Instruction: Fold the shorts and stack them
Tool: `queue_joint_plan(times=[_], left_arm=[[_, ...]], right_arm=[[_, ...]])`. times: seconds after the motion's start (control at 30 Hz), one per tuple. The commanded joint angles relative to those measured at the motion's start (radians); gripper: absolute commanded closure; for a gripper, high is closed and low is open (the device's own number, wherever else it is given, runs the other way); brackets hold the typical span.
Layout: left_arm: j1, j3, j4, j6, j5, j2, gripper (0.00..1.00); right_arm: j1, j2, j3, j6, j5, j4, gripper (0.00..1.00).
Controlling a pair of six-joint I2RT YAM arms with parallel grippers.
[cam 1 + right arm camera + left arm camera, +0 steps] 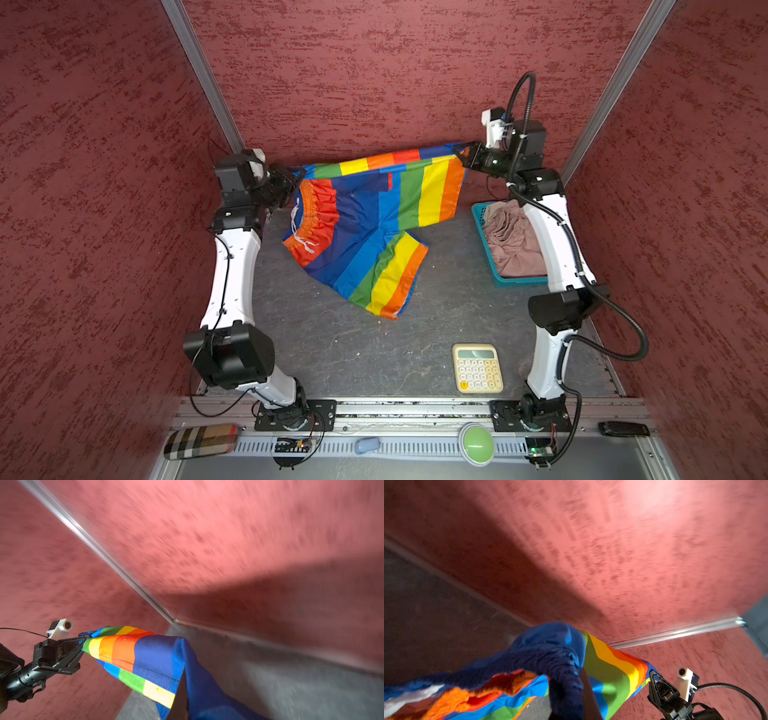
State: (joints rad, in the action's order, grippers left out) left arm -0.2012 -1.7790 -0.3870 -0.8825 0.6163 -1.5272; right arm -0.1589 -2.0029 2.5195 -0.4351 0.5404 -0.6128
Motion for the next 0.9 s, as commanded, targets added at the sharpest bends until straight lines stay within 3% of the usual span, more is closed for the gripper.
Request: queue_joint_plan(times=[0.0, 0.13, 0.27, 0.37, 0.47, 0.63, 0.87], left_arm=[[-0.073, -0.119, -0.041, 0.012, -0.111, 0.143, 1.0], [-0.073, -0.187, -0.069, 0.013, -0.143, 0.294, 1.0], [-0.069, -0.289, -0.181, 0.094, -0.205, 0.315, 1.0], [-0.101, -0.272, -0.185, 0.066, -0.186, 0.244, 1.0], [-0.126, -0.257, -0.162, 0.0, -0.09, 0.14, 1.0], [-0.117, -0.24, -0.171, 0.002, -0.074, 0.016, 1.0], [-0.076, -0.261, -0.19, 0.021, -0.043, -0.05, 1.0]], right_arm=[[0.146, 0.15, 0.092, -0.068, -0.014, 0.107, 1.0], [0.188, 0.287, -0.011, -0.056, 0.041, 0.15, 1.0], [0.238, 0.41, -0.241, -0.058, 0.0, 0.29, 1.0], [0.29, 0.291, -0.167, -0.149, 0.058, 0.251, 1.0], [0.29, 0.138, -0.065, -0.16, 0.072, 0.173, 1.0], [0.289, -0.023, 0.023, -0.162, 0.074, 0.104, 1.0], [0.273, -0.042, 0.036, -0.148, 0.079, 0.081, 1.0]])
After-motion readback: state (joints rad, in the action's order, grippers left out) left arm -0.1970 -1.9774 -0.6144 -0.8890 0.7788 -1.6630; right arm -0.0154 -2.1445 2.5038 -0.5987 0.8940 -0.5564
